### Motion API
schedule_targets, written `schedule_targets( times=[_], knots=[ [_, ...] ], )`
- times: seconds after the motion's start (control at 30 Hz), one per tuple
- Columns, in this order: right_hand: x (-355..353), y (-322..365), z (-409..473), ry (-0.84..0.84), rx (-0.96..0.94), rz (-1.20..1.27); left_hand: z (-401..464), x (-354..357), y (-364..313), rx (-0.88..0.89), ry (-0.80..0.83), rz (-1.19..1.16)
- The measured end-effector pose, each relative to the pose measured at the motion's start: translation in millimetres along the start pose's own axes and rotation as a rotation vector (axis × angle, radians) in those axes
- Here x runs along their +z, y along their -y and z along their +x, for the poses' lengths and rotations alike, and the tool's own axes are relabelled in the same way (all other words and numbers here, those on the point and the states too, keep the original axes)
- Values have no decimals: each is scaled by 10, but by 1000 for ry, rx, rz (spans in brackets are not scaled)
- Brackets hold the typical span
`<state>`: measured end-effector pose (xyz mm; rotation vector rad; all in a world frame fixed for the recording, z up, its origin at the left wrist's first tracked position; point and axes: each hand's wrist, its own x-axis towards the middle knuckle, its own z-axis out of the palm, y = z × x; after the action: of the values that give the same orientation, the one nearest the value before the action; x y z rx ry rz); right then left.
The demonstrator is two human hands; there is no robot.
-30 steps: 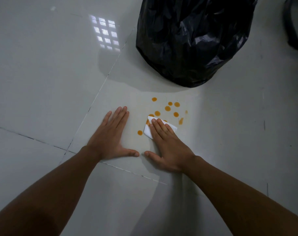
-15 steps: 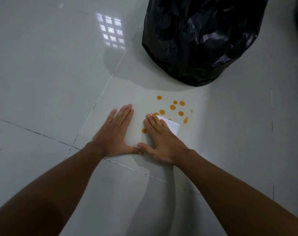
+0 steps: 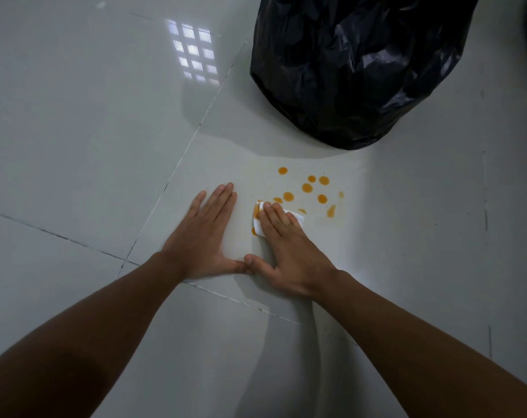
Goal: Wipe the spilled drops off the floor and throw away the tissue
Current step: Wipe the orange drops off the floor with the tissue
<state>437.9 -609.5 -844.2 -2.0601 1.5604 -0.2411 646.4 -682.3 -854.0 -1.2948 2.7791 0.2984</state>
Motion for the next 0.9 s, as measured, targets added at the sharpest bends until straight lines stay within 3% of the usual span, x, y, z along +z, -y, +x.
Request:
schedule_targets(
  times=[0.3, 0.6, 0.73, 0.9],
  knots=[
    [-93, -24, 48, 43, -113, -15, -2, -9, -2, 13, 11, -30],
    [-171, -395, -376, 95, -240, -213, 4, -27, -28, -14, 53, 2],
    [-269, -635, -607, 49, -138, -259, 1, -22, -30, -21, 63, 17],
    [-371, -830, -732, -125, 87, -258, 7, -34, -28, -21, 60, 16]
  ],
)
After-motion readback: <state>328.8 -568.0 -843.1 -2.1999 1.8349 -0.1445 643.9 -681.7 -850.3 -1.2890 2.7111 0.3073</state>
